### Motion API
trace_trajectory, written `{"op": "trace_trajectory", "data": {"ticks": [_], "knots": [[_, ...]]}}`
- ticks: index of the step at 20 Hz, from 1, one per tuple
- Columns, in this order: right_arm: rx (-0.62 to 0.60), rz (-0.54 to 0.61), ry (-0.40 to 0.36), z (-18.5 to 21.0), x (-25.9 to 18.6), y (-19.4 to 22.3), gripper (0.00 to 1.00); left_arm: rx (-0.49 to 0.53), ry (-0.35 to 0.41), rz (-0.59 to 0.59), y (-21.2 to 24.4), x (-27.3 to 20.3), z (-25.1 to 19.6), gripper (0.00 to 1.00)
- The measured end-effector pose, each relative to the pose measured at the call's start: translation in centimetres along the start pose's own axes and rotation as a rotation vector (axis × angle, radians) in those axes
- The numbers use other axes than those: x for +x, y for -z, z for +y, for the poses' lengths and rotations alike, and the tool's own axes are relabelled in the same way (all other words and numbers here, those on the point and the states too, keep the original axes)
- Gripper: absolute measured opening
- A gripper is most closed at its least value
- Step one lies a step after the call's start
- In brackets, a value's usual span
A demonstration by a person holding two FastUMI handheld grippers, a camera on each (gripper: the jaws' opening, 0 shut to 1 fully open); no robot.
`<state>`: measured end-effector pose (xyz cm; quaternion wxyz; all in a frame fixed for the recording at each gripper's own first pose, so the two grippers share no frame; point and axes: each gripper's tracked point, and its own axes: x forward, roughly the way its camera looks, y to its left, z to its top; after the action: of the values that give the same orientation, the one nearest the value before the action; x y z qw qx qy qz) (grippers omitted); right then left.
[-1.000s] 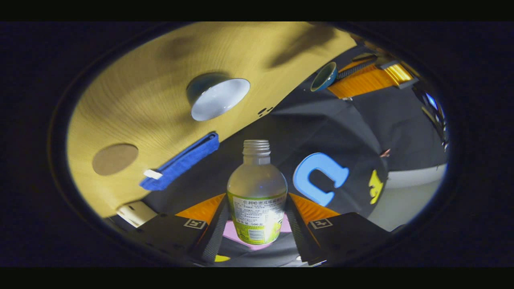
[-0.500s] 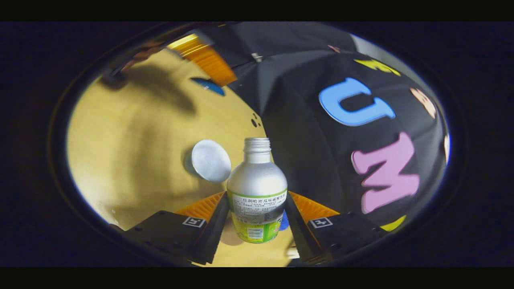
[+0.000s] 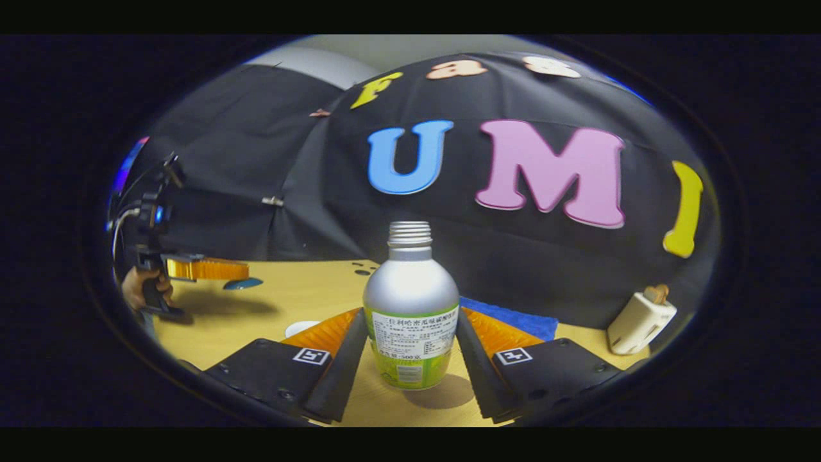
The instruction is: Open the teacup lid with one hand, grasp the water bottle and pour water into the teacup with the other hand; after pouring, place the water bottle on the coaster and then close the teacup lid.
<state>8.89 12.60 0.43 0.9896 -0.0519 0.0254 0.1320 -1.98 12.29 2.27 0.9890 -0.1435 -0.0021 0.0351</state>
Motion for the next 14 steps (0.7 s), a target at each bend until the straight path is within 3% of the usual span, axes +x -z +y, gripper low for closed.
{"op": "trace_trajectory", "data": {"ticks": [2, 5, 8, 14], "knots": [[0.134, -0.009, -0.003, -0.29, 0.16, 0.24, 0.75, -0.001, 0.004, 0.003, 0.13, 0.07, -0.12, 0.32], [0.232, -0.028, 0.005, -0.24, 0.13, 0.32, 0.78, -0.002, 0.012, 0.01, 0.33, 0.21, -0.14, 0.32], [0.195, -0.002, 0.044, -0.17, 0.24, 0.54, 0.78, 0.001, 0.009, 0.009, 0.3, 0.29, -0.08, 0.32], [0.185, 0.01, 0.049, -0.45, 0.17, 0.84, 0.78, -0.001, 0.01, 0.024, 0.81, 0.54, -0.02, 0.32]]}}
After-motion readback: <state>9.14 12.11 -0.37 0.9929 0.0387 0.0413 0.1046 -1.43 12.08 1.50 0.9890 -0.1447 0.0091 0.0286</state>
